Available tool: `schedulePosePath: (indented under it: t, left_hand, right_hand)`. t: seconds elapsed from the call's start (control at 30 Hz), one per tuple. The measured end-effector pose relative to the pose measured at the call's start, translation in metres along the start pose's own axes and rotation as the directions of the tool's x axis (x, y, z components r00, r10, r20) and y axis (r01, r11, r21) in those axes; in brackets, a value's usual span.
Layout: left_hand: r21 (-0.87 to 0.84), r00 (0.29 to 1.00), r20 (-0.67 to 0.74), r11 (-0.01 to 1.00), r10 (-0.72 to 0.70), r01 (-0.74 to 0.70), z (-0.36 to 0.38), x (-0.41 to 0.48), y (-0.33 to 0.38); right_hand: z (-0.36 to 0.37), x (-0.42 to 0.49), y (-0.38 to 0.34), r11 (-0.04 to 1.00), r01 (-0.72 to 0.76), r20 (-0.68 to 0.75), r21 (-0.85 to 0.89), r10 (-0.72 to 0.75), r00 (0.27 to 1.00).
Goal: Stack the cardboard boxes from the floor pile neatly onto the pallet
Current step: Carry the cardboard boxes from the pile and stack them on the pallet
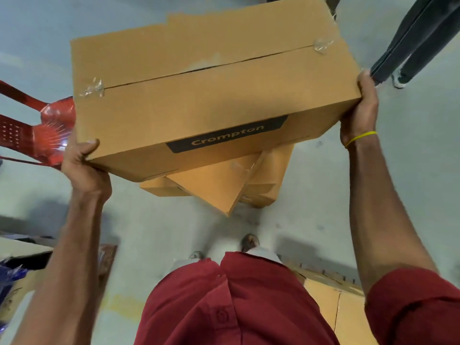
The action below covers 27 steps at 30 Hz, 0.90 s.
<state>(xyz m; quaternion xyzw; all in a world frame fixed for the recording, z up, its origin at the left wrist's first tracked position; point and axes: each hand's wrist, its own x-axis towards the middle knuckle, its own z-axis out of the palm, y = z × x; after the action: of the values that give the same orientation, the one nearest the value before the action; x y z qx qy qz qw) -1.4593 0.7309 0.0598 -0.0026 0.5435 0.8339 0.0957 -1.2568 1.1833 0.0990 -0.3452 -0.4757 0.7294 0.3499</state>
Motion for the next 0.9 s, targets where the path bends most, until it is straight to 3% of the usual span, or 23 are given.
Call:
schedulePosePath:
  t: [0.03,0.17,0.3,0.4,0.47,0.57,0.67,0.83,0.9]
  left_hand:
    - [-0.004,1.000,0.006,1.000,-0.006,0.006,0.005,-0.009,0.012]
    - [0.084,0.986,0.155,0.996,-0.055,0.042,0.018,-0.019,0.020]
    - [0.162,0.939,0.296,0.978,-0.175,0.132,0.009,-0.010,0.026]
    - [0.232,0.846,0.495,0.968,-0.199,0.092,0.020,-0.019,0.026]
    - [0.296,0.754,0.607,0.952,-0.250,0.078,0.034,-0.035,0.020]
    - [0.306,0.635,0.707,0.944,-0.312,0.124,0.054,-0.055,0.011]
    - [0.348,0.498,0.788,0.929,-0.362,0.125,0.079,-0.085,-0.004]
    - [0.345,0.167,0.921,0.936,-0.353,0.074,0.122,-0.148,-0.032]
    - [0.385,0.073,0.918,0.920,-0.390,0.070,0.137,-0.173,-0.047]
  right_hand:
    - [-0.008,-0.014,0.001,0.999,0.034,0.022,0.038,-0.035,0.999]
    - [-0.053,-0.092,-0.004,0.992,0.108,-0.128,0.061,-0.099,0.987]
    - [-0.093,-0.182,-0.007,0.974,0.218,-0.366,0.063,-0.181,0.913]
    - [-0.124,-0.258,0.000,0.962,0.262,-0.548,0.075,-0.180,0.817]
    - [-0.136,-0.316,0.005,0.955,0.291,-0.679,0.065,-0.172,0.714]
    - [-0.147,-0.399,0.011,0.958,0.274,-0.750,0.086,-0.119,0.650]
    - [-0.169,-0.479,0.021,0.937,0.337,-0.842,0.091,-0.108,0.528]
    - [-0.175,-0.582,0.026,0.942,0.336,-0.943,0.021,-0.093,0.320]
    - [-0.185,-0.618,0.033,0.930,0.367,-0.972,-0.019,-0.104,0.212]
